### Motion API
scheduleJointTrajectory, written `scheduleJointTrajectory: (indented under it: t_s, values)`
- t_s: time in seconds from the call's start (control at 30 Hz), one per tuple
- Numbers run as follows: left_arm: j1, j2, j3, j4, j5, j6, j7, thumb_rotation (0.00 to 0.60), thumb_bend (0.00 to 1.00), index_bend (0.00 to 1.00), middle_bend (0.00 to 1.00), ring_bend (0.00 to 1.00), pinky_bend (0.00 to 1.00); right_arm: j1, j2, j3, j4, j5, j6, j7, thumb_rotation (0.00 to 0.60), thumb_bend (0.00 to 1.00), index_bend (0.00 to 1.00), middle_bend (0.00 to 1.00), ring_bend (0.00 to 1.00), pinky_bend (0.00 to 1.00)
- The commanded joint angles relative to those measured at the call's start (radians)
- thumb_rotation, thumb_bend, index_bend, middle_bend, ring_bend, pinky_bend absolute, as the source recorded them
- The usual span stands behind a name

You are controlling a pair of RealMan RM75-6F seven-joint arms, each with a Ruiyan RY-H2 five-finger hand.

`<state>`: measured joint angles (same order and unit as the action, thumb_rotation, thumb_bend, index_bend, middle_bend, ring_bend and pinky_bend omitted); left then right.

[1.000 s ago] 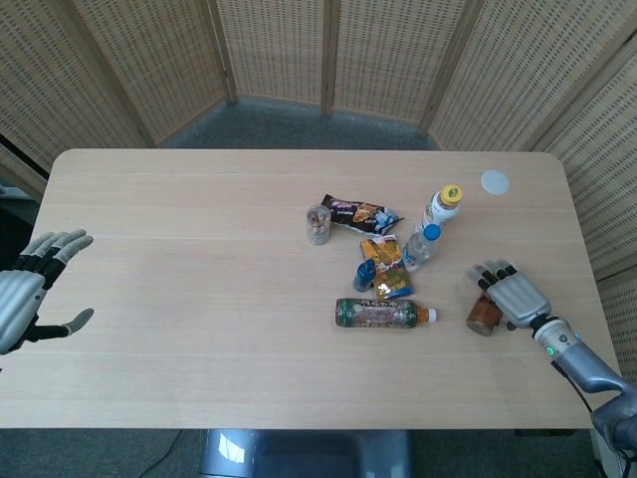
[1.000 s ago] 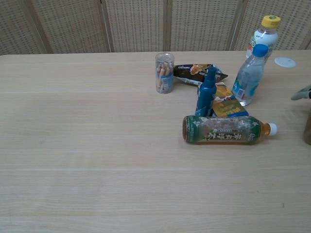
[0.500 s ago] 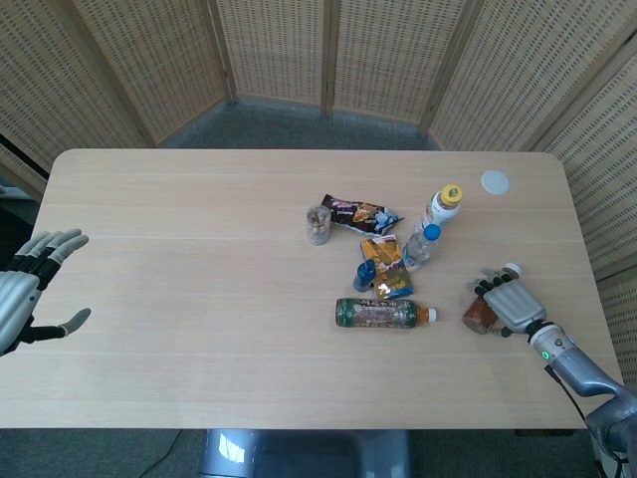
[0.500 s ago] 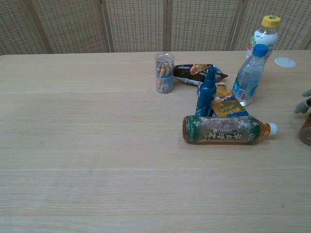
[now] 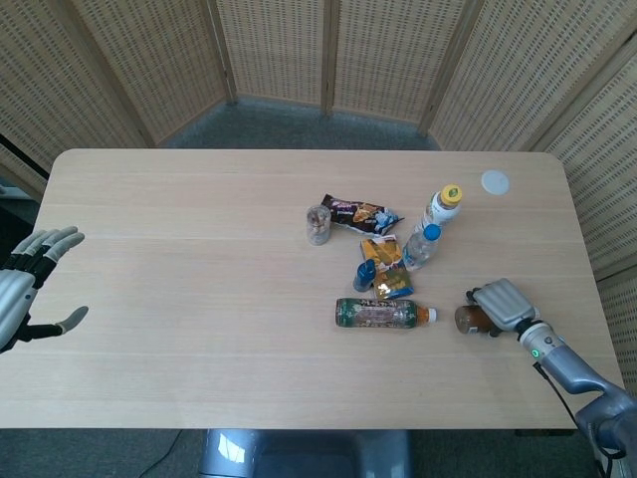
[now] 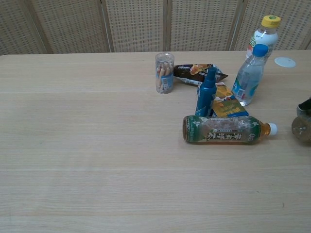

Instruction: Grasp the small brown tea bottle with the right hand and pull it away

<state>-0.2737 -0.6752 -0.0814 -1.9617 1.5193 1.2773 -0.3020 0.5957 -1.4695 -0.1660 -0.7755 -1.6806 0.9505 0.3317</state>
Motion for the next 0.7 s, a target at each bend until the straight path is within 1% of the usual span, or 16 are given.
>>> scheduleJointTrajectory:
  t_s: [0.03,0.1,0.2,0.3,0.43,0.53,0.7]
  values:
    - [-0.002,-0.004,-0.001,0.004,-0.001,-0.002,-0.003,0.600,0.33,0.08,0.05,0.00,0.00,0.011,0.037,0.026,-0.066,0.007,0.032,-0.041,0.600,0.15,0.71,0.83,0.57,0.68]
    - [-0.004,-0.008,-0.001,0.008,-0.001,-0.004,-0.004,0.600,0.33,0.08,0.05,0.00,0.00,0.014,0.063,0.046,-0.117,0.017,0.051,-0.069,0.600,0.16,0.73,0.86,0.60,0.70]
    - [-0.007,-0.016,-0.002,0.015,-0.001,-0.008,-0.007,0.600,0.33,0.08,0.05,0.00,0.00,0.022,0.120,0.081,-0.224,0.039,0.074,-0.121,0.600,0.16,0.77,0.90,0.65,0.74]
    - [-0.010,-0.023,-0.002,0.023,-0.001,-0.011,-0.012,0.600,0.33,0.08,0.05,0.00,0.00,0.028,0.187,0.128,-0.352,0.073,0.096,-0.174,0.600,0.17,0.79,0.94,0.69,0.78]
    - [-0.009,-0.031,0.000,0.031,0.002,-0.010,-0.020,0.600,0.33,0.08,0.05,0.00,0.00,0.040,0.275,0.203,-0.524,0.125,0.129,-0.231,0.600,0.17,0.81,0.96,0.72,0.80]
    - [-0.004,-0.034,0.004,0.036,0.007,-0.004,-0.024,0.600,0.33,0.08,0.05,0.00,0.00,0.052,0.324,0.248,-0.614,0.148,0.145,-0.262,0.600,0.16,0.81,0.96,0.73,0.80]
    - [0.008,-0.032,0.011,0.039,0.011,0.010,-0.032,0.600,0.33,0.08,0.05,0.00,0.00,0.070,0.371,0.305,-0.716,0.176,0.158,-0.274,0.600,0.16,0.82,0.97,0.74,0.80]
